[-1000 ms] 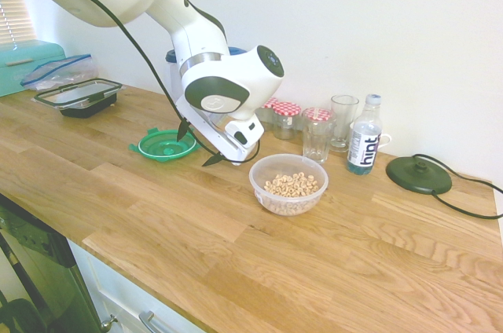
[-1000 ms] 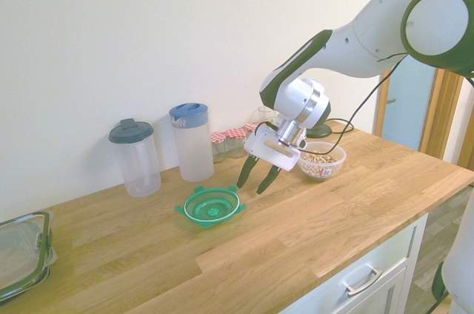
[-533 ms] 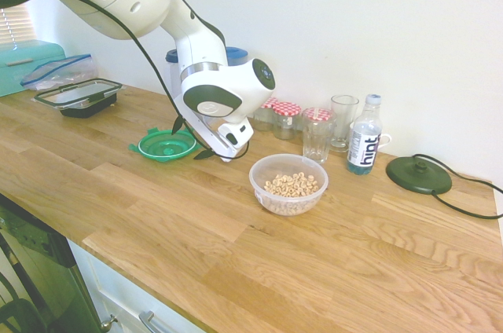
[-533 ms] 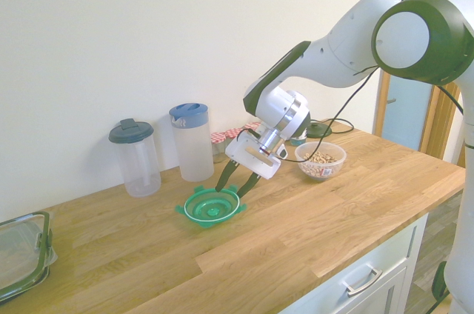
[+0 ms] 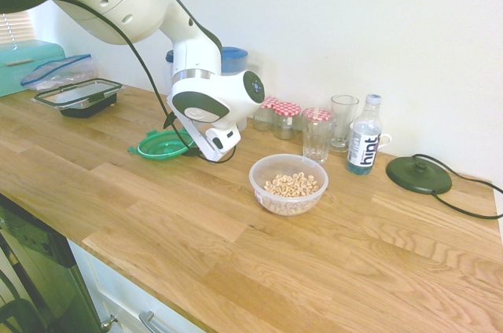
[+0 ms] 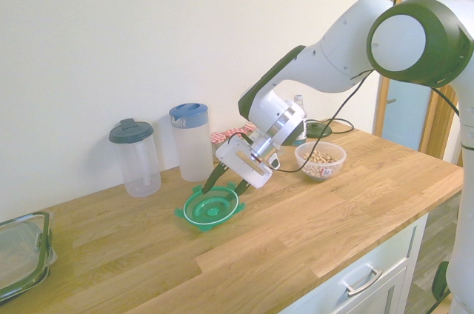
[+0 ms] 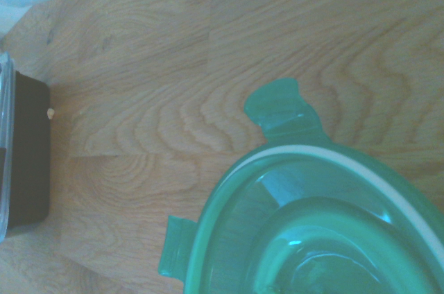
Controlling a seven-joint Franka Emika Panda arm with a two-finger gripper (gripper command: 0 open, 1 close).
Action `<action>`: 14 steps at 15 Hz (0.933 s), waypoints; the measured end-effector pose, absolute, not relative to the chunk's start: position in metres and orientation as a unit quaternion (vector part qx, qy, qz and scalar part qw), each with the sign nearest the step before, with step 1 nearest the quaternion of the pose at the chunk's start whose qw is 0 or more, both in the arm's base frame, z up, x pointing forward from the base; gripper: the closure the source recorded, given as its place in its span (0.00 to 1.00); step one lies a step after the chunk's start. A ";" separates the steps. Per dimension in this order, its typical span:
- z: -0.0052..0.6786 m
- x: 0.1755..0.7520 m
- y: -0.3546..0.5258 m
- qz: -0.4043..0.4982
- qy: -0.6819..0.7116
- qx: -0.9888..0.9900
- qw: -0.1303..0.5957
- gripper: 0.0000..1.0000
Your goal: Cover the lid of food container
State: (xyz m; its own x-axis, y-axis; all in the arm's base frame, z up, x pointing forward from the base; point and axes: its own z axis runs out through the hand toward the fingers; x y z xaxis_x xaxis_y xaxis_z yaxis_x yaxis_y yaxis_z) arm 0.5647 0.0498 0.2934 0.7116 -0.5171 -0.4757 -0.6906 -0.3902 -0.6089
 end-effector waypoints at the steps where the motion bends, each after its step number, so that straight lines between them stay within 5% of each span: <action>1: 0.293 0.565 0.049 0.105 0.366 -0.826 0.416 1.00; 14: 0.275 0.557 0.041 0.117 0.373 -0.828 0.402 1.00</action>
